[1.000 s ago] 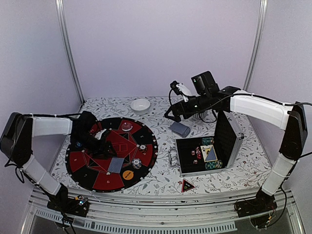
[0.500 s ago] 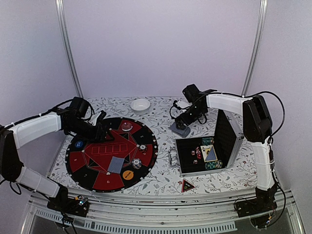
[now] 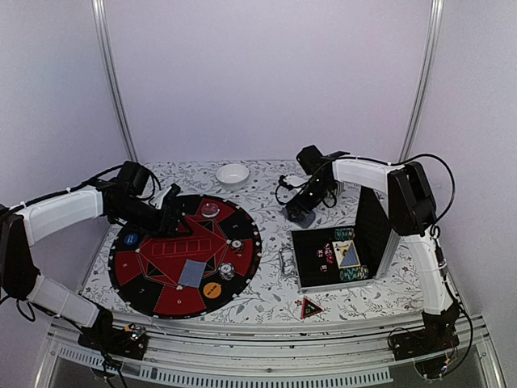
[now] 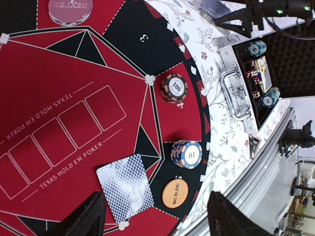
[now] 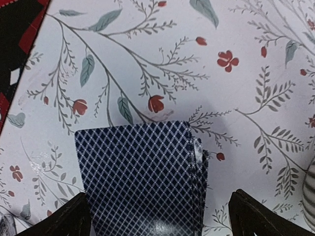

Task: Distribute texas hold em gaming equipment
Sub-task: Pick up the face-down deck piles from the center of the board.

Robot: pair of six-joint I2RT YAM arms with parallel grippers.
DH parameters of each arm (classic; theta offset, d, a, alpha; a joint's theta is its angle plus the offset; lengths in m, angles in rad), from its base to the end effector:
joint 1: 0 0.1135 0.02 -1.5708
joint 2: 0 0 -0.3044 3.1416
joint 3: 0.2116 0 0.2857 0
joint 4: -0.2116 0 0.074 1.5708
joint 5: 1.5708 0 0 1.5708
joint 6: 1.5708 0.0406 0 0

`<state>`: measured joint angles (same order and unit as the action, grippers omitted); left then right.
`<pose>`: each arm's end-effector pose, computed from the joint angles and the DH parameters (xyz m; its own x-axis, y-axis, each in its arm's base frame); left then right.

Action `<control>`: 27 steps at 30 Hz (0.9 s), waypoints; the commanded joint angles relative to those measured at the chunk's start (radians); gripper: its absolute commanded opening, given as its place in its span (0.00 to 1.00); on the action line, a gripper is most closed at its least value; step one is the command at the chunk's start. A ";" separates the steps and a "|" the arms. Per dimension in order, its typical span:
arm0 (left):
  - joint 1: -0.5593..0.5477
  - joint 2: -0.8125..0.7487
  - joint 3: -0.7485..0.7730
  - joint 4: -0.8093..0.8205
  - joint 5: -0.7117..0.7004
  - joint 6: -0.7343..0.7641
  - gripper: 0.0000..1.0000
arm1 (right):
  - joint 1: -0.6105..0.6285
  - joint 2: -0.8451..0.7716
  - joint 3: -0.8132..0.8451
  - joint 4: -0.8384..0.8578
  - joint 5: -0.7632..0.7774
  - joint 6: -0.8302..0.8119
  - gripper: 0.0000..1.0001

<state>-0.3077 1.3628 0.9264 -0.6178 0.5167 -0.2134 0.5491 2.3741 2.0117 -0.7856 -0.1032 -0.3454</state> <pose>0.2700 -0.1068 0.2526 -0.9149 0.0975 -0.3918 0.3091 0.7934 -0.5244 0.4827 0.3003 0.1776 -0.5440 -0.7276 -0.4179 -0.7858 0.6165 -0.0505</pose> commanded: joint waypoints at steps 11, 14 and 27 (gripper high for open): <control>-0.020 -0.003 0.005 0.023 0.037 0.025 0.73 | -0.003 0.114 0.063 -0.104 0.032 -0.026 0.85; -0.020 -0.005 0.010 0.023 0.038 0.025 0.73 | -0.003 0.092 0.043 -0.108 0.023 -0.023 0.79; -0.022 -0.023 0.025 0.023 0.032 0.024 0.73 | -0.003 0.020 0.012 -0.053 0.009 -0.020 0.48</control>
<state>-0.3141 1.3609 0.9268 -0.6071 0.5419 -0.2020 0.5488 2.4268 2.0510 -0.8299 -0.1001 -0.3634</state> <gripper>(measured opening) 0.728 0.572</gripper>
